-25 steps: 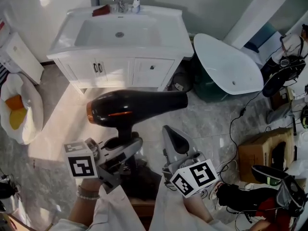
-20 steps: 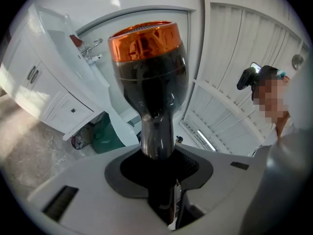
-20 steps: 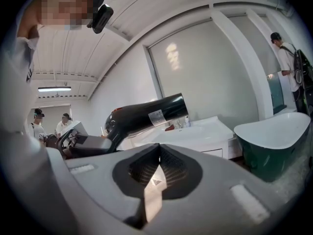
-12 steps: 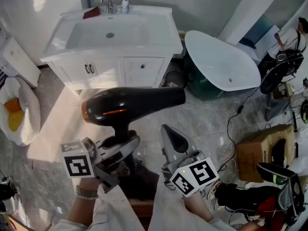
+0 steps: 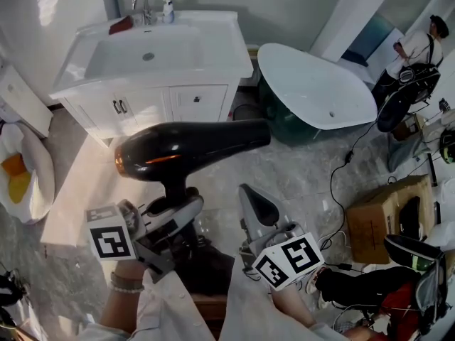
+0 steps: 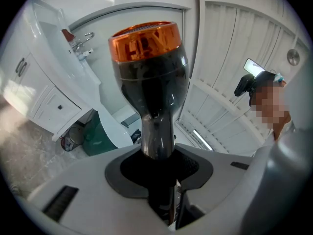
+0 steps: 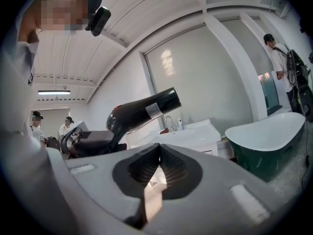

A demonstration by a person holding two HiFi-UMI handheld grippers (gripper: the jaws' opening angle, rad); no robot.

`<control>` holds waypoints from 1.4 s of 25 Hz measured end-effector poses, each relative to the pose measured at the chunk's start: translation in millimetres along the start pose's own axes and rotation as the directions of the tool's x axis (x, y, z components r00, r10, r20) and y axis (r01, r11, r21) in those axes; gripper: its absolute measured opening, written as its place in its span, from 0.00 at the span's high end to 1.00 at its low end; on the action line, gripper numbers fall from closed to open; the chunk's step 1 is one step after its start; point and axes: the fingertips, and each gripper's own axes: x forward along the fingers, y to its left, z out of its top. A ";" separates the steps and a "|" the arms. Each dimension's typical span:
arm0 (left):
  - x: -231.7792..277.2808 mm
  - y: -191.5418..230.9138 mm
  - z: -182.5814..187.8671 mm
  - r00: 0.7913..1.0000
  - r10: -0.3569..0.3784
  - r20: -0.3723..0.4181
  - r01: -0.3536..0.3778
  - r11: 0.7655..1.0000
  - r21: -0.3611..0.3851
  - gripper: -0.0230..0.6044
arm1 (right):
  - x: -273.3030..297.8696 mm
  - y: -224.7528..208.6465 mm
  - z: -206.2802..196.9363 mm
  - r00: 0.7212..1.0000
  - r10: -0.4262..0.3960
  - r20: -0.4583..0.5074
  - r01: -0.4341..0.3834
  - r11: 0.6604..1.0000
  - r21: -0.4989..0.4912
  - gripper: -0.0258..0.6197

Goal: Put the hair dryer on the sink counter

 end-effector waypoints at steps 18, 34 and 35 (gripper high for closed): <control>47.6 24.1 7.1 0.996 -0.048 -0.079 0.046 0.999 -0.021 0.75 | 12.7 -43.6 -3.4 0.997 -0.077 -0.014 0.078 0.997 0.022 0.96; 120.0 75.9 78.8 0.992 -0.061 -0.109 0.056 0.997 -0.046 0.75 | 88.5 -117.6 32.7 0.994 -0.105 -0.024 0.106 0.994 0.033 0.96; 124.6 79.0 83.0 0.992 -0.063 -0.110 0.058 0.997 -0.046 0.75 | 92.2 -122.6 34.6 0.994 -0.109 -0.024 0.110 0.993 0.033 0.96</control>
